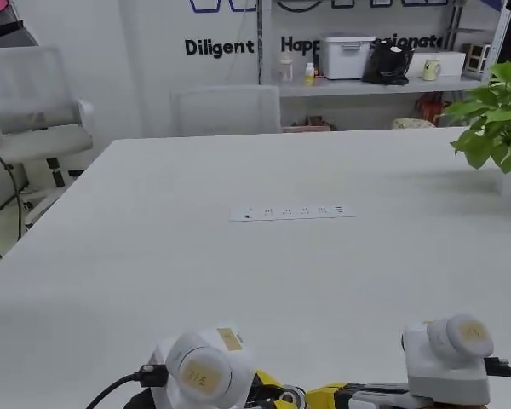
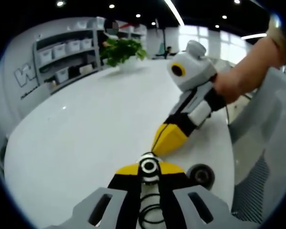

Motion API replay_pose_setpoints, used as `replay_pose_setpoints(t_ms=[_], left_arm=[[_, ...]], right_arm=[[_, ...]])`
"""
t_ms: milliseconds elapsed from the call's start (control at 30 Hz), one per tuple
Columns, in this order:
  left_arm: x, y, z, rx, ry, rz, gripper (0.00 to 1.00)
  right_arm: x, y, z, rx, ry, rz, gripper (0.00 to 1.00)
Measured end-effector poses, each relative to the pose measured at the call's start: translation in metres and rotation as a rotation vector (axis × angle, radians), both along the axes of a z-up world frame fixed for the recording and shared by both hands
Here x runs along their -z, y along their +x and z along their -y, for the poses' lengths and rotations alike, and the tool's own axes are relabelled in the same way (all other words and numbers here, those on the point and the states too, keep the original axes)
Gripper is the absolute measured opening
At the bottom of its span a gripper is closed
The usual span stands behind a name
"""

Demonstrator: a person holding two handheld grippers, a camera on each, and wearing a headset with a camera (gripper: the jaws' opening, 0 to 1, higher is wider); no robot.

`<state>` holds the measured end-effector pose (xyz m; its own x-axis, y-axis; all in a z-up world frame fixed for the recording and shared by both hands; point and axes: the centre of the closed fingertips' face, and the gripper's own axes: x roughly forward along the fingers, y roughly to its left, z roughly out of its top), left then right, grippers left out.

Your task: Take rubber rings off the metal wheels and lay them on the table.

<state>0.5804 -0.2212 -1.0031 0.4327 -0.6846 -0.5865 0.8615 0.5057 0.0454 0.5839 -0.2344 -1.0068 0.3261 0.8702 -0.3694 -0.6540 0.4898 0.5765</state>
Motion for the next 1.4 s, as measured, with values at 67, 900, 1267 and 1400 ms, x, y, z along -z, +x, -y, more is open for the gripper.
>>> replay_pose_setpoints(t_ms=[67,900,1267,1400], left_arm=[[0.0,0.0,0.0,0.002,0.002,0.001,0.13],[0.0,0.0,0.001,-0.009,0.011,-0.001,0.12],[0.001,0.001,0.002,-0.01,0.028,-0.009,0.13],[0.001,0.003,0.003,-0.022,0.027,-0.015,0.13]], right_arm=[[0.0,0.0,0.0,-0.004,-0.003,0.002,0.0],[-0.01,-0.007,-0.009,-0.057,-0.018,0.029,0.0],[-0.019,-0.012,-0.01,-0.08,0.009,0.038,0.0],[-0.017,-0.01,-0.007,-0.06,0.005,0.033,0.0]])
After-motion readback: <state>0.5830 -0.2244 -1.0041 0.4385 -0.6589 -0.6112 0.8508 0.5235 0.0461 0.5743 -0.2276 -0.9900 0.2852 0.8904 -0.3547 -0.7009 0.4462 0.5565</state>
